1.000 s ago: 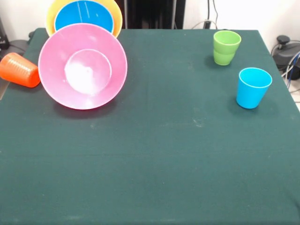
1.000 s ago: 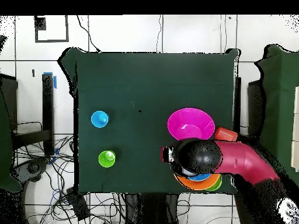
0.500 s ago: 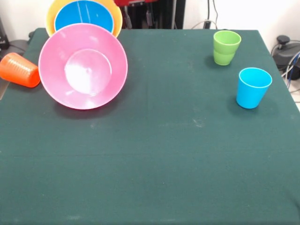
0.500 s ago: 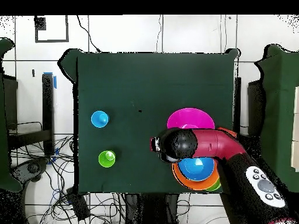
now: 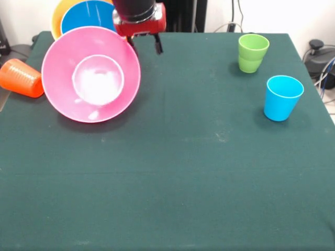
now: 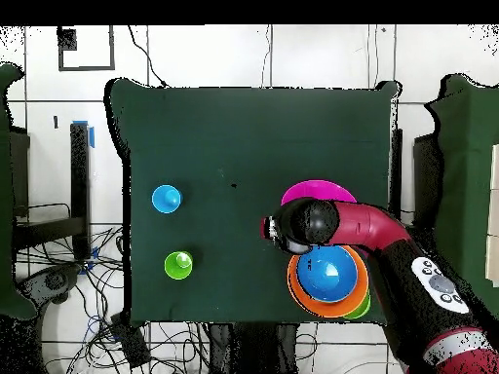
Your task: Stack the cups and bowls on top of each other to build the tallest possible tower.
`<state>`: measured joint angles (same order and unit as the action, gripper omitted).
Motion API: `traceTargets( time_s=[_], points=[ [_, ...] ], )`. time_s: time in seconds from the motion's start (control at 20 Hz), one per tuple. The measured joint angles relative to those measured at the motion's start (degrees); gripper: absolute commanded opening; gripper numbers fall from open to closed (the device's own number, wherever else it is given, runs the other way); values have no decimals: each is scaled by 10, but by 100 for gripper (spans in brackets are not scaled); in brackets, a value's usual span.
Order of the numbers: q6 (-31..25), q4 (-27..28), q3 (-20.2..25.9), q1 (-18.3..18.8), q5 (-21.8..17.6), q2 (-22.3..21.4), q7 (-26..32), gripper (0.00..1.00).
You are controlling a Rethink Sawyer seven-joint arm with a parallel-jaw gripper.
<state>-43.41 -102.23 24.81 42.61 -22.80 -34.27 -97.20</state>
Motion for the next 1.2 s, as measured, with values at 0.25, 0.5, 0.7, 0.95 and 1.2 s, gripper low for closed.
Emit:
traceTargets(
  time_s=[0.25,0.5,0.7,0.95,1.2],
  points=[
    [0,9,-6,0,0,7,0,100],
    [0,9,-14,-7,0,3,0,100],
    [0,9,-23,-18,0,-7,0,100],
    [-2,9,-33,-34,4,-26,0,100],
    [-35,9,-43,-65,25,-61,0,100]
  ],
)
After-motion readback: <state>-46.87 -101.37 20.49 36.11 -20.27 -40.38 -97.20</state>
